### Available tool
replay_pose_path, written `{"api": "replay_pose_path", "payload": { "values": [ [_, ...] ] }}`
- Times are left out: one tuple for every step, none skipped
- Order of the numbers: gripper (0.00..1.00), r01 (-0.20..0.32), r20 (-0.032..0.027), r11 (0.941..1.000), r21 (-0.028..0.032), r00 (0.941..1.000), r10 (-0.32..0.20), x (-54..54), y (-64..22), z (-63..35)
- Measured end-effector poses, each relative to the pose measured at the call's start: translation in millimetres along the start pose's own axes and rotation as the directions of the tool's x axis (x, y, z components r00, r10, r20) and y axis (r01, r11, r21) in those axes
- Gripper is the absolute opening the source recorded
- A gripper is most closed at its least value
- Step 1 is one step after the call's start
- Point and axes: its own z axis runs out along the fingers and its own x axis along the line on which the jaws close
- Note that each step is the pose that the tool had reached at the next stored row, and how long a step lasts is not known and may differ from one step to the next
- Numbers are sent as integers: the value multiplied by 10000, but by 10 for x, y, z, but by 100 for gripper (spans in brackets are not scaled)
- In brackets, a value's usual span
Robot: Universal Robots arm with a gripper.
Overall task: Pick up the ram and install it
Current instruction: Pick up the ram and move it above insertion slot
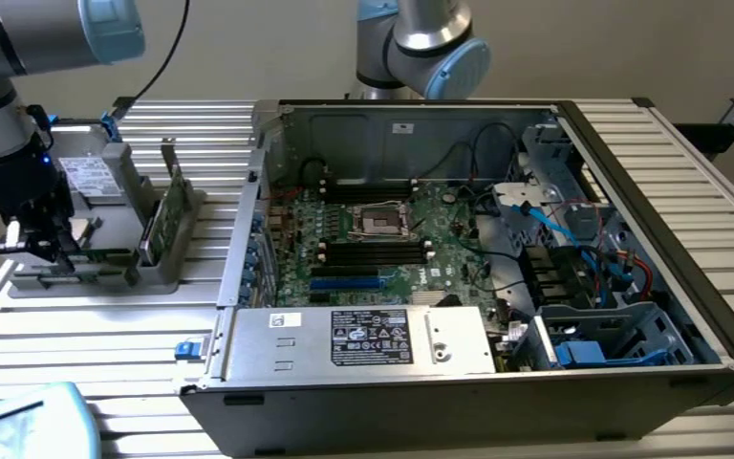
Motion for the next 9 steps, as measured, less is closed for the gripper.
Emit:
{"api": "replay_pose_path", "payload": {
  "values": [
    [36, 71, -5, 10000, 2, 10000, -71, -1, 0, 13],
    [36, 144, -11, 9999, 4, 9999, -144, -1, -1, 27],
    [36, 210, -16, 9998, 7, 9998, -210, -2, -1, 42],
    [36, 272, -20, 9996, 8, 9996, -272, -2, 0, 57],
    [36, 326, -24, 9995, 9, 9995, -326, -3, 1, 71],
    [36, 384, -29, 9993, 10, 9993, -384, -3, 2, 86],
    [36, 432, -32, 9991, 12, 9991, -432, -4, 3, 100],
    [36, 473, -35, 9989, 14, 9989, -473, -4, 4, 117],
    [36, 496, -37, 9988, 14, 9988, -496, -4, 5, 135]
  ]
}}
